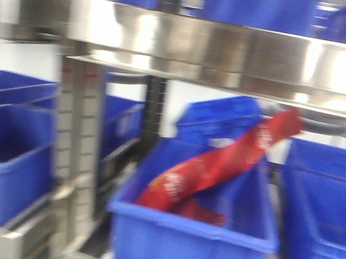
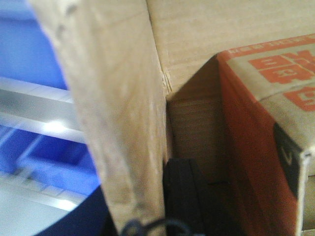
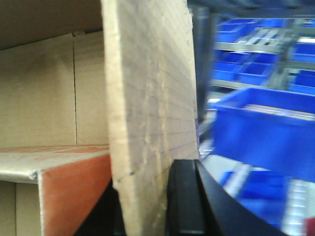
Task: Stack two boxes on right shelf middle
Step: 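Carry the boxes with both grippers to the steel shelf rack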
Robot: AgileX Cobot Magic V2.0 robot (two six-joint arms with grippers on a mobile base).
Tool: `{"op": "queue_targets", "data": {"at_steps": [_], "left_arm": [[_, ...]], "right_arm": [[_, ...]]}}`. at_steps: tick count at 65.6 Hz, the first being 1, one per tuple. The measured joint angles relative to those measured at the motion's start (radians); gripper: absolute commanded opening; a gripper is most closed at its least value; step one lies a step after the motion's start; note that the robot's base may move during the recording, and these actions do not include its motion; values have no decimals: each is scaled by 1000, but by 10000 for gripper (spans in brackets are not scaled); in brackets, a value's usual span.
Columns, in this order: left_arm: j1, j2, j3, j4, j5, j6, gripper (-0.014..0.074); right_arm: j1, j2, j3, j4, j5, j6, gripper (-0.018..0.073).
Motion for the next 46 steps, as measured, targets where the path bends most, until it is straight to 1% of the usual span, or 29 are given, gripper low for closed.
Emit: {"op": "queue_targets", "data": {"at_steps": [46], "left_arm": [[0, 0, 0, 0, 4, 0, -111]], "right_arm": [[0, 0, 0, 0, -8, -1, -153]]}}
